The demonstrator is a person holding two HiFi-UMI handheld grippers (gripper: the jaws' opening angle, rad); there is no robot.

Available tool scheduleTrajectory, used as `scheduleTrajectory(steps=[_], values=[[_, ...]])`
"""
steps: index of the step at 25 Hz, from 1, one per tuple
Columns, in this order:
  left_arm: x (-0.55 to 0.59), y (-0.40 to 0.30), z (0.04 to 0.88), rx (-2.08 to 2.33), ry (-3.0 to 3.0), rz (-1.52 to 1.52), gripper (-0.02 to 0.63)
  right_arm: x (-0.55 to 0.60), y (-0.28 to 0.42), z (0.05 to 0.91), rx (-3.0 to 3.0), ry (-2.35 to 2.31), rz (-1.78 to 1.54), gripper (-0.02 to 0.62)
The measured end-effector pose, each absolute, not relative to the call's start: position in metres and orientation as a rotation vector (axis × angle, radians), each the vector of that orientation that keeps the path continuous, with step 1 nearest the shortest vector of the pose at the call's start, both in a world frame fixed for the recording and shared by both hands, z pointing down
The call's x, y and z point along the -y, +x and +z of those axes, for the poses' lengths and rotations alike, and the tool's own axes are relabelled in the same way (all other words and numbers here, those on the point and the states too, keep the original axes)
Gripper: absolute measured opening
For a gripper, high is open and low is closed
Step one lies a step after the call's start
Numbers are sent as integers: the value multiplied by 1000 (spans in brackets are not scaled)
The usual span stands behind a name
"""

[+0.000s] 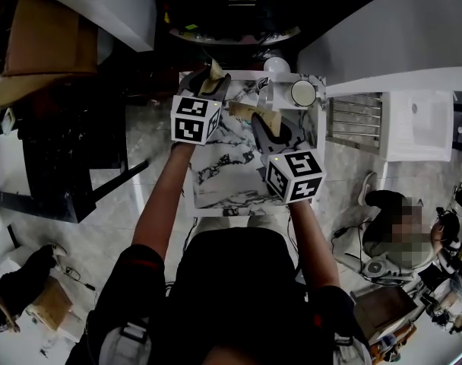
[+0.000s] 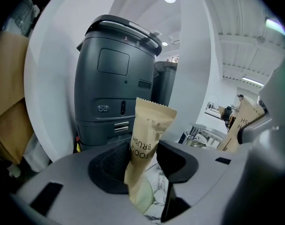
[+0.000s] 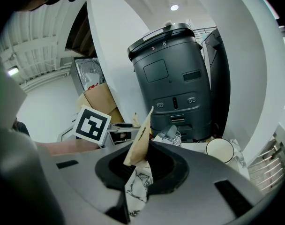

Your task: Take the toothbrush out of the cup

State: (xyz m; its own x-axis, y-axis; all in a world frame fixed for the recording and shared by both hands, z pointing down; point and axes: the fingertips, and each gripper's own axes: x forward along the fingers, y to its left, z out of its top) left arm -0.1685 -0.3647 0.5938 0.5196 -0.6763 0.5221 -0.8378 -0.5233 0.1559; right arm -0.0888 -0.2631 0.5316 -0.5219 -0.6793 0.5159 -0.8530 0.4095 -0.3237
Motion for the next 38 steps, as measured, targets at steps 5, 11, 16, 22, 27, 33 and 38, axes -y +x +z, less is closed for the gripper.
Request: scheduleTrajectory(steps=[5, 11, 16, 22, 27, 33, 38], values=[[364, -170, 594, 1288, 2396, 625, 130, 264, -89, 531, 2366, 1327, 811, 72], [366, -175, 594, 1314, 2383, 621, 97, 265, -89, 531, 2368, 1329, 812, 72], [366, -179, 592, 1324, 2397, 626, 81, 265, -90, 532, 2367, 1329, 813, 72], [366, -182, 589, 1331, 2414, 636, 66, 265, -92, 532, 2367, 1323, 819, 72], [365, -185, 587, 1331, 2424, 642, 61, 265, -93, 532, 2363, 1317, 815, 72], [362, -189, 581, 1343, 2432, 616, 60, 266, -96, 530, 2362, 1307, 811, 72], [359, -194, 575, 1359, 2435, 572, 58, 265, -100, 527, 2363, 1295, 792, 72]])
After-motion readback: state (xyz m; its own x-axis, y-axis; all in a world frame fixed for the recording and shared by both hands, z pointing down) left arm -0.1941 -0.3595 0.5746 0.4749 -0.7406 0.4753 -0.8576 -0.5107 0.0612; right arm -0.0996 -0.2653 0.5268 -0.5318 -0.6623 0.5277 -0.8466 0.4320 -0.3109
